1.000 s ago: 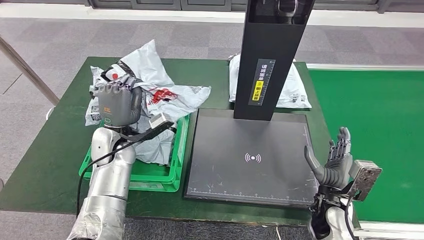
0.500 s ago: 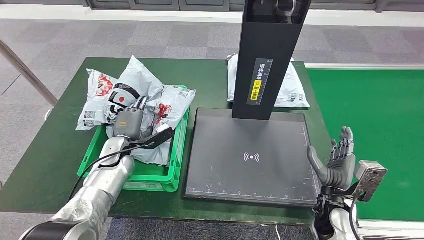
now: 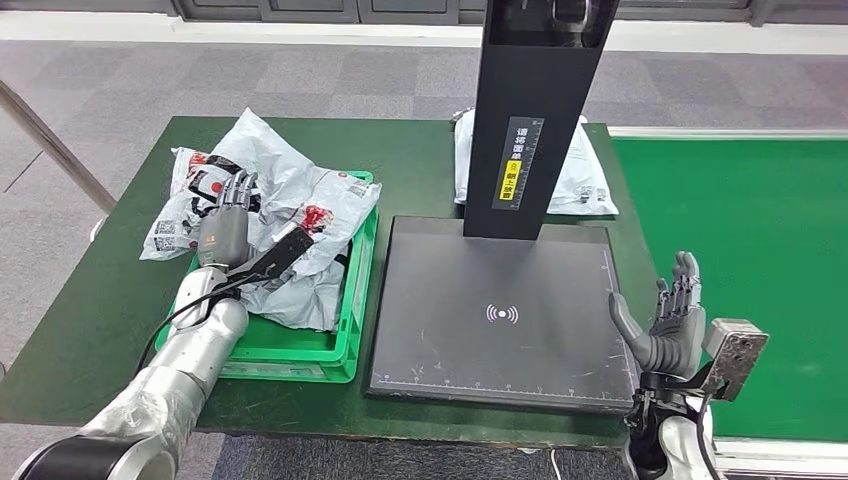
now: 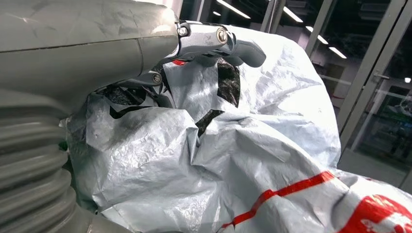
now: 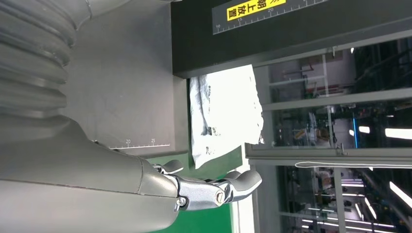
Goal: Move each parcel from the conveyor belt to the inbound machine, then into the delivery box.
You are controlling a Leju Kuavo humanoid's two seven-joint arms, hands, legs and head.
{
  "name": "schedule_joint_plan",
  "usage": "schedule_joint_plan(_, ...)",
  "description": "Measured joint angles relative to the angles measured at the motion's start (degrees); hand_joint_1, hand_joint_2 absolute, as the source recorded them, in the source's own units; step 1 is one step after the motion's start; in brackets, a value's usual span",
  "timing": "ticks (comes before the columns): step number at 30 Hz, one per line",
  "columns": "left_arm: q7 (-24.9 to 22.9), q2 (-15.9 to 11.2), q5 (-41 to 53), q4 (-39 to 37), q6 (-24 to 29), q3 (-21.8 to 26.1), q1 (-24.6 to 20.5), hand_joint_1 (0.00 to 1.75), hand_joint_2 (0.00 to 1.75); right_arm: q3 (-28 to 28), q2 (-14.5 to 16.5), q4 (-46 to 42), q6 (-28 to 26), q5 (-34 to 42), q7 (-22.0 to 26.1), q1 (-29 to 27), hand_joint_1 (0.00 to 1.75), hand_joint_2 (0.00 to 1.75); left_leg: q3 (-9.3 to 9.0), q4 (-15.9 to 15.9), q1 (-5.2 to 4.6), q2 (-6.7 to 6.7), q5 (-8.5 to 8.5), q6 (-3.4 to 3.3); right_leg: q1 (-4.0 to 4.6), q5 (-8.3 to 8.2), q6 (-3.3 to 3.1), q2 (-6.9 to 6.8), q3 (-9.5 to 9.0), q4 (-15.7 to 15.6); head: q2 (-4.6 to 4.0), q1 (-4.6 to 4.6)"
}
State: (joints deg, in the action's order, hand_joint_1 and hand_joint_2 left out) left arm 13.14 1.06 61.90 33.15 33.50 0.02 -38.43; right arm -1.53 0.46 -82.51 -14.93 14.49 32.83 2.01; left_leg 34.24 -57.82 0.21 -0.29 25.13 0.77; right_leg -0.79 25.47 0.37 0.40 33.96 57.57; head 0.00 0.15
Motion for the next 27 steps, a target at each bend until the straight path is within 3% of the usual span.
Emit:
schedule_joint_plan(5,0.2,-0.3,-0.2,0.4,0.1,0.0,0.2,0.00,1.75,0.0,0.0,0.0,0.0,0.0,-0.1,0.0,0.00,1.75,0.01,0.0,-0.01,0.00,0.00,0.00,-0.01,0.00,0.00,0.00,0.00,0.0,0.00,0.00)
schedule_joint_plan(7,3.3,-0.3,-3.5,1.2,0.8,0.2,0.5,0.00,1.75,0.0,0.0,0.0,0.2,-0.1,-0.1,0.0,0.00,1.75,0.01,0.0,-0.01,-0.01,0.00,0.00,-0.01,0.00,0.00,0.00,0.00,0.0,0.00,-0.01)
schedule_joint_plan(11,18.1,0.2,-26.6,7.2,2.0,1.4,2.6,0.00,1.75,0.0,0.0,0.0,1.2,-0.3,0.1,-0.3,0.00,1.75,0.02,0.0,-0.01,0.00,0.01,0.00,0.00,0.00,0.00,0.01,0.04,0.0,0.00,-0.02)
schedule_joint_plan(13,20.4,0.7,-36.8,11.8,-0.3,0.9,4.3,0.00,1.75,0.0,0.0,0.1,2.3,-0.1,0.2,-0.2,0.00,1.75,0.07,0.0,0.00,-0.02,0.00,-0.01,0.00,0.01,0.00,-0.01,0.07,0.0,0.00,-0.01)
schedule_joint_plan(21,14.6,2.2,-53.0,26.7,-15.5,-10.0,10.1,0.00,1.75,1.0,0.1,-0.6,6.0,-3.2,-0.1,-0.6,0.00,1.75,0.20,0.0,-0.02,-0.21,0.00,-0.04,-0.02,0.02,0.02,-0.18,0.06,0.0,0.00,0.00)
schedule_joint_plan(27,11.3,2.8,-53.3,29.4,-17.5,-14.7,10.5,0.00,1.75,2.6,0.2,-1.0,7.3,-5.2,-1.1,-0.9,0.00,1.75,0.20,0.0,-0.03,-0.16,0.00,-0.05,-0.02,0.01,0.02,-0.16,0.11,0.0,0.00,0.00)
